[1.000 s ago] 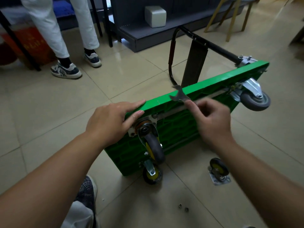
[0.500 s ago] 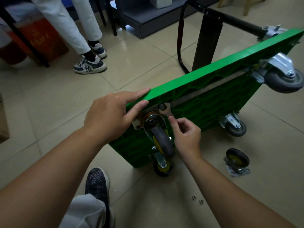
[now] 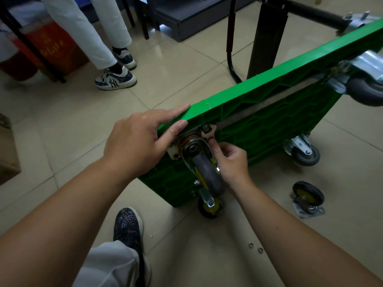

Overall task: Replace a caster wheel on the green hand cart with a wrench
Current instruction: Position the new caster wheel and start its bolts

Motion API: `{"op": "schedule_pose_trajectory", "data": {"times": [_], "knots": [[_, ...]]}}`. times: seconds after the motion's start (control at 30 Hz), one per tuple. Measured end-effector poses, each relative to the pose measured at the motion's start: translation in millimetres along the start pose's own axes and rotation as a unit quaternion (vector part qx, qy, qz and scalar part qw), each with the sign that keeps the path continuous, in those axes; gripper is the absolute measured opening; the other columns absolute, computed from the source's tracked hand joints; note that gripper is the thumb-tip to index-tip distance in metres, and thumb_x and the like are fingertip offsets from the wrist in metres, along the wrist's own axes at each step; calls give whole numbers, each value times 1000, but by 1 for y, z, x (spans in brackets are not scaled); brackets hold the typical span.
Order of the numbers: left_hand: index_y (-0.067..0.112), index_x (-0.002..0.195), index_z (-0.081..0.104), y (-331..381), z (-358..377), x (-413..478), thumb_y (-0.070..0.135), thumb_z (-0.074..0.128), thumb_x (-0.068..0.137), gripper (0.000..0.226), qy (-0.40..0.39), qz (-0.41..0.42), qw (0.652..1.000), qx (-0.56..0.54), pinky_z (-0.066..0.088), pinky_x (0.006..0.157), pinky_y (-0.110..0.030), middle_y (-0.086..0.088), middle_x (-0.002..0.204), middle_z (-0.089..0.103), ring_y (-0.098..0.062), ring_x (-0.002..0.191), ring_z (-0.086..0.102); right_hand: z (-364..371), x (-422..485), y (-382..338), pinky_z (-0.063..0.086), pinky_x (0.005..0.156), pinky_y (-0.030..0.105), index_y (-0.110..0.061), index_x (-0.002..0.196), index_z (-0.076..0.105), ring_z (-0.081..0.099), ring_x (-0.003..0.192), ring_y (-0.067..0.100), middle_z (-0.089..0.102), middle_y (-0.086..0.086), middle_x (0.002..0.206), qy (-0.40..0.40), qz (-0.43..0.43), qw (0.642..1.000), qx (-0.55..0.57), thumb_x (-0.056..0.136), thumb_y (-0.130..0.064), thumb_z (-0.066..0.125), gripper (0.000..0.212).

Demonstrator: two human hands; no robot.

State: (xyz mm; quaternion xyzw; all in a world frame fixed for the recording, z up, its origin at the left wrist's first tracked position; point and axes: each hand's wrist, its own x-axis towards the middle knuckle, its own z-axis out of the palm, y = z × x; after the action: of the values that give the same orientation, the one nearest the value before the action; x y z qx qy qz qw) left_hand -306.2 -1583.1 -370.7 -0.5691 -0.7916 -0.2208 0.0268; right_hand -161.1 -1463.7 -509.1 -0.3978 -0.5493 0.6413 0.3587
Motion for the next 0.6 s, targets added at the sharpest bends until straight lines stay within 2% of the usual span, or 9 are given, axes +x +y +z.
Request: {"op": "schedule_pose_trajectory", "data": {"times": [0.2,0.33,0.4,0.43,0.5,0.53,0.6], "knots": [[52,139,55,0,0,1,55,51,101,39,1,0,1000,0,36,60,-27,12,124,72,-19,85,68,-36,15,-31,45,51,17,-18,68,67,56,53,-2,65,-7,61,-11,-54,991,-124,69,-50,79,35],[53,139,55,2,-1,0,55,51,100,39,3,-2,1000,-4,45,65,-31,12,125,72,-22,92,70,-58,28,-57,57,59,33,-21,71,71,67,65,8,69,-7,66,-2,-109,951,-288,60,-75,75,54],[53,139,54,3,0,0,56,49,99,40,1,0,1000,-4,44,64,-31,12,124,72,-22,88,69,-63,28,-67,58,63,40,-25,71,69,67,74,14,68,-11,67,9,-127,925,-357,59,-84,68,60],[54,139,54,3,0,0,57,48,99,41,-2,1,1000,-4,42,64,-30,12,124,72,-22,86,69,-64,26,-73,58,65,41,-26,72,68,65,78,17,67,-12,68,14,-148,907,-393,59,-89,62,65],[56,139,52,2,0,0,60,45,98,43,-6,-1,1000,-2,41,64,-30,11,125,72,-23,88,69,-66,21,-94,52,76,37,-24,74,65,57,80,17,65,-11,72,21,-217,847,-485,64,-88,56,66],[57,139,51,2,0,0,61,43,97,43,-8,-3,1000,-1,42,64,-31,12,125,72,-24,89,69,-65,18,-111,45,81,34,-23,75,65,52,78,16,64,-7,73,18,-261,801,-539,68,-84,57,62],[59,139,50,3,0,-1,63,41,96,44,-12,-7,1000,1,41,64,-31,13,126,71,-24,88,68,-53,12,-153,36,87,38,-19,78,66,53,75,21,66,2,75,8,-373,676,-635,74,-73,65,54]]}}
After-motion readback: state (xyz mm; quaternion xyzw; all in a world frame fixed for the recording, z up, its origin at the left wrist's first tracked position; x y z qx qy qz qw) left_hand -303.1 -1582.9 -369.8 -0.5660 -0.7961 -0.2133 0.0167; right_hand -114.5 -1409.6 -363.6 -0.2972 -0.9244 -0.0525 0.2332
